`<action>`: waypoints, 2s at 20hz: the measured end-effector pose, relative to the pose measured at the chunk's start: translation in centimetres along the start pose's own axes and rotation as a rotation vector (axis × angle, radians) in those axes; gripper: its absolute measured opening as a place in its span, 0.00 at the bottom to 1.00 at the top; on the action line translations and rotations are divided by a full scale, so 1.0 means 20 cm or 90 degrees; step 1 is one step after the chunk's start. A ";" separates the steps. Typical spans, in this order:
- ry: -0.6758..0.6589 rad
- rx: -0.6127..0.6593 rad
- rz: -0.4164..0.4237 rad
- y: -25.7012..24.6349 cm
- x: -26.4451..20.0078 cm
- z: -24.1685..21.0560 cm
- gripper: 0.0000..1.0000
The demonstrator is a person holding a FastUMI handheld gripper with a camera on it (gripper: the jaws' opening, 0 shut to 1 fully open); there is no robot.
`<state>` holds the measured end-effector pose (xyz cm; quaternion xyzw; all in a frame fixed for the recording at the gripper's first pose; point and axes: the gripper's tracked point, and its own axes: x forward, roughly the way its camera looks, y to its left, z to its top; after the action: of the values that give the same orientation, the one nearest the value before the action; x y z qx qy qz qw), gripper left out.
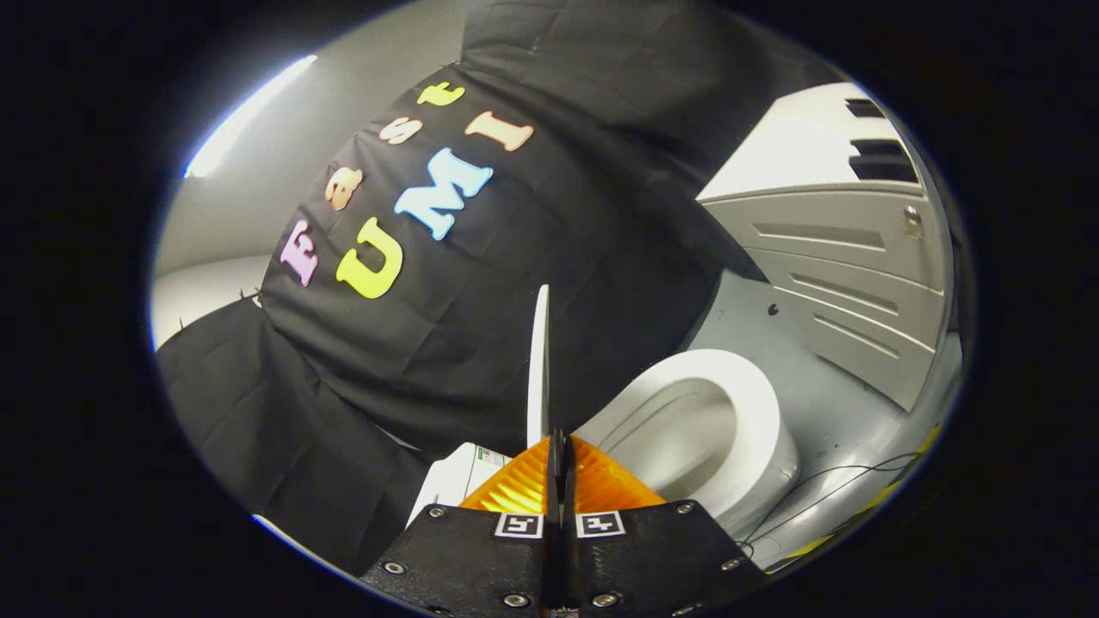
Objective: Open the toilet lid.
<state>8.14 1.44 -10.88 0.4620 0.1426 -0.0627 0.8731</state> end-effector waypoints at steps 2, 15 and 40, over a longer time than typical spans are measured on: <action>0.002 -0.043 0.009 0.11 -0.01 0.01 0.00; -0.007 -0.143 0.080 0.56 -0.01 -0.05 0.00; 0.010 -0.322 0.177 1.31 0.05 -0.49 0.00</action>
<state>13.51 24.34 4.16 0.2453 0.0959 0.0988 0.9596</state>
